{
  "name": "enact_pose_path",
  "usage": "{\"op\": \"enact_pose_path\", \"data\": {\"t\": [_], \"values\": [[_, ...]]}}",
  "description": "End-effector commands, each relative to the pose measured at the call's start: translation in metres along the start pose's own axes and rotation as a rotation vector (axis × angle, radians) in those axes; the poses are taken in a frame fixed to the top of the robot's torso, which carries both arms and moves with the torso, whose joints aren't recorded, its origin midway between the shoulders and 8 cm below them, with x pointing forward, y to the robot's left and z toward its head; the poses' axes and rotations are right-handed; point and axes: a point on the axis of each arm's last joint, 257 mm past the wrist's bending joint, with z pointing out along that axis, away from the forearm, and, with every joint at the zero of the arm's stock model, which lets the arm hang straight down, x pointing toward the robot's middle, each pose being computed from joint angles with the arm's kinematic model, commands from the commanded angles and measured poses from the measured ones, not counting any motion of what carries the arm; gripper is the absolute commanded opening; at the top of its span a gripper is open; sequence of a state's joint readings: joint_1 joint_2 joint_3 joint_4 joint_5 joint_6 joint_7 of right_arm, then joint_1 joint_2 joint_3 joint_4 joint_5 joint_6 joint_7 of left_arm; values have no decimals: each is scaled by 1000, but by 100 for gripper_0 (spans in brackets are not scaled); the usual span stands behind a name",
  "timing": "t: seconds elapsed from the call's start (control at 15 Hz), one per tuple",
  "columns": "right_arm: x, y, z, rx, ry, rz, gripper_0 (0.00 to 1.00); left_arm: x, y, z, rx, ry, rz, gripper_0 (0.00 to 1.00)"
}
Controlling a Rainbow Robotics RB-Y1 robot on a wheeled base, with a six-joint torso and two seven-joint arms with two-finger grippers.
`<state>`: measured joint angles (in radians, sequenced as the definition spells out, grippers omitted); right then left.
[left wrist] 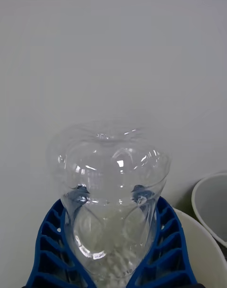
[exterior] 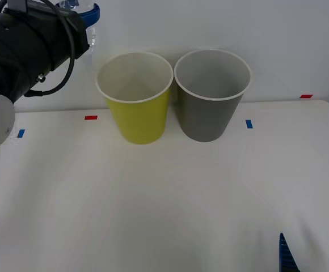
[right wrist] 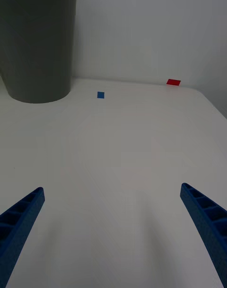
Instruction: Put cans in the gray bin and PET bottles in the light green bin.
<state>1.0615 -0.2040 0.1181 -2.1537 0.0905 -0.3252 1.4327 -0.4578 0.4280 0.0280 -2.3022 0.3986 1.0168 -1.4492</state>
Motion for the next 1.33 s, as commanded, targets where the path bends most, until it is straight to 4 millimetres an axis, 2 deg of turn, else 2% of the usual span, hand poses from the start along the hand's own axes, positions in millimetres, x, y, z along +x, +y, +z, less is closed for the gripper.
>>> {"op": "enact_pose_path", "data": {"t": [0.07, 0.4, 0.67, 0.93, 1.33], "values": [[0, 0, 0, 0, 0, 0, 100, -1, -14, 22, 11, -18, 12, 0], [0, 0, 0, 0, 0, 0, 100, -1, -41, 64, 62, -64, 12, 0], [0, 0, 0, 0, 0, 0, 100, 10, -55, 89, 99, -86, -4, 0], [0, 0, 0, 0, 0, 0, 100, 18, -69, 93, 127, -67, -32, 0], [0, 0, 0, 0, 0, 0, 100, 23, -61, 100, 116, -82, -57, 0]]}}
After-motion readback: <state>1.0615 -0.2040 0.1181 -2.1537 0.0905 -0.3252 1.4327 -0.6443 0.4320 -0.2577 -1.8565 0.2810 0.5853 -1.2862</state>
